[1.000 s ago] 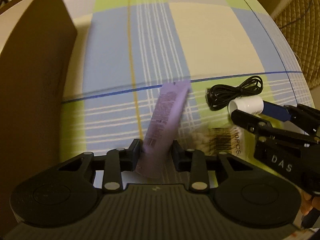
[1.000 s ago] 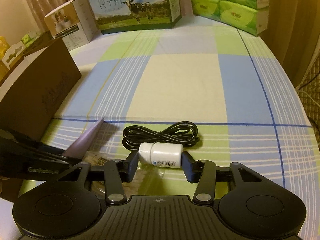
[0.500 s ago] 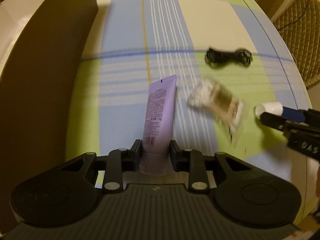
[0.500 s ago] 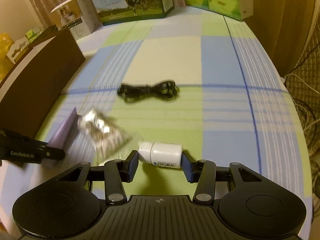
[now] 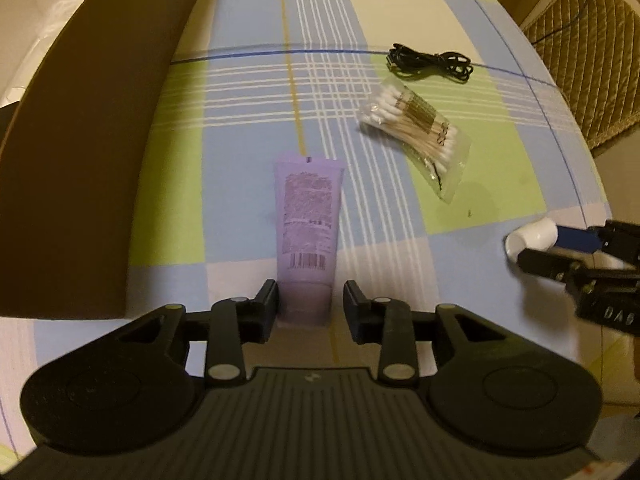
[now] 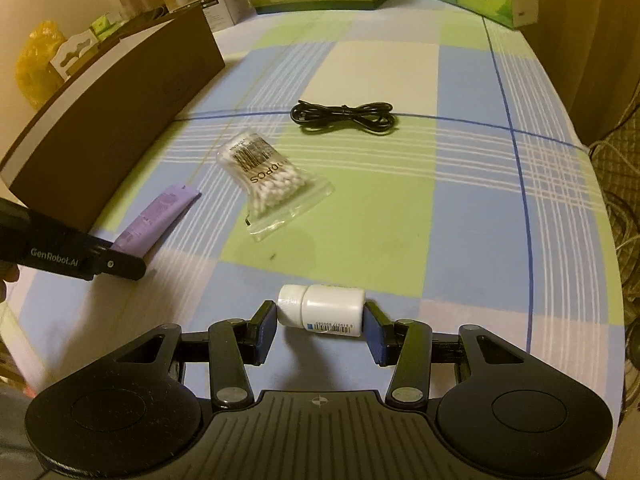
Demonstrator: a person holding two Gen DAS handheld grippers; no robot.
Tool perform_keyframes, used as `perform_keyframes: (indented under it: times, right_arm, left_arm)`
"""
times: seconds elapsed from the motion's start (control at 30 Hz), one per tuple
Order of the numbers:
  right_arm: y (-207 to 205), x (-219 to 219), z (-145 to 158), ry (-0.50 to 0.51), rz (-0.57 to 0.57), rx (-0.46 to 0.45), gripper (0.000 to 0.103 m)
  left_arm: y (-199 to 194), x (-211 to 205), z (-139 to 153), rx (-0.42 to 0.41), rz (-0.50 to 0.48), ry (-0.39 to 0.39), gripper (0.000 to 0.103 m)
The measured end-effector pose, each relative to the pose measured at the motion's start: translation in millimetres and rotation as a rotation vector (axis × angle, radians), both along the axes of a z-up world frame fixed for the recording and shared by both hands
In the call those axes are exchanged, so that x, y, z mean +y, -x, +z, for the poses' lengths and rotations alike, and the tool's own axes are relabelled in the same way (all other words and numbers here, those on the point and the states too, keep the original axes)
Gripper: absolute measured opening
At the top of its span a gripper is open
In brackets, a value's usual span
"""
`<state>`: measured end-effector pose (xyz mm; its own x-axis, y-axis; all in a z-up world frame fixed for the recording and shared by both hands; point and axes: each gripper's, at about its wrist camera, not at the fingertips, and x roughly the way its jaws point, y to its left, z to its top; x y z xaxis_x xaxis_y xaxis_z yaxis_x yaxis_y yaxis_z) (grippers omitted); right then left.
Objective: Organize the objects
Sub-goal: 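Lift the purple tube and white pill bottle off the table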
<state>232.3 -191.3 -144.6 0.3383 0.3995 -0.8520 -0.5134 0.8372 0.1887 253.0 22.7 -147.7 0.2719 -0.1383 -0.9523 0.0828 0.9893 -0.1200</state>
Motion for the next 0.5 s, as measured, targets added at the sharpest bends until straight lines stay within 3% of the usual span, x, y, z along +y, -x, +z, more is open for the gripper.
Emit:
perform_keyframes:
  times: [0.27,0.5]
  right_arm:
    - [2.1,4.4,-8.0,0.012,-0.023,-0.014,0.047]
    - [0.6,10.1,-7.8,0.013,-0.056,-0.009,0.048]
  left_arm:
    - [-10.1,-5.9,-2.6,-0.042,0.019,-0.02,0.039]
    - [-14.1,-12.2,-5.4,-0.078,0.018,-0.053,0.035]
